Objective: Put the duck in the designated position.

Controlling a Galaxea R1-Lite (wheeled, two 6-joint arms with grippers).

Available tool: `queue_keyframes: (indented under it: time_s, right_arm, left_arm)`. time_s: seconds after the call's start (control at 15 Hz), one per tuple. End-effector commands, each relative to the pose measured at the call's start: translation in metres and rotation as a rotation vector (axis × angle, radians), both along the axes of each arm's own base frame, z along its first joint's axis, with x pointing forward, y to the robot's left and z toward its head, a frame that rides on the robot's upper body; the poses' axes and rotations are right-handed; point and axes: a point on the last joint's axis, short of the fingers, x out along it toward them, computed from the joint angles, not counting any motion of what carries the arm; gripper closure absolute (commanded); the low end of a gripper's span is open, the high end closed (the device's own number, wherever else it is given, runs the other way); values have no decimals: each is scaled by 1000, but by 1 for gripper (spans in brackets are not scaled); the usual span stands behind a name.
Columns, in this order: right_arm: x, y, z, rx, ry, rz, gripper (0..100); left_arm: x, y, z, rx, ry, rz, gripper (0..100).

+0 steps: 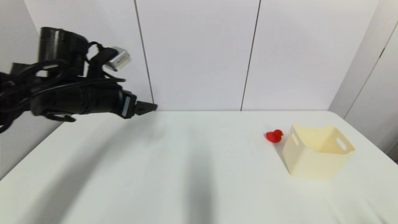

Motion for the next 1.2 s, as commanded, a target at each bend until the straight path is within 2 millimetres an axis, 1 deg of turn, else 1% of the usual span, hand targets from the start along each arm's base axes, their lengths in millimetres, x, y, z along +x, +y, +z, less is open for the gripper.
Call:
queue_keyframes:
  time_s: [0.07,0.2,0.27,0.33,0.53,0.67,0.8,0.93,1.0,1.2]
  right_arm:
    - [0,0,0,0,1,0,0]
    - [0,0,0,0,1,0,0]
    - [0,0,0,0,1,0,0]
    - [0,0,0,0,1,0,0]
    - [0,0,0,0,1,0,0]
    - [0,0,0,0,1,0,0]
    - [0,0,0,0,1,0,0]
    - [0,0,0,0,1,0,0]
    - [0,0,0,0,1,0,0]
    - [0,0,0,0,1,1,0]
  left_arm:
    - [-103,78,-9,-15,-35,231,0]
    - [-135,85,-16,-44,-60,259,0]
    - [-144,86,-18,-52,-73,261,0]
    - [-160,88,-20,-57,-100,261,0]
    - [-188,92,-21,-75,-215,271,0]
    - [-210,96,-30,-96,-330,306,0]
    - [-231,98,-49,-108,-371,311,0]
    - [-252,99,-77,-115,-403,311,0]
    - [-259,99,-88,-121,-420,311,0]
    - [-269,99,-109,-140,-457,329,0]
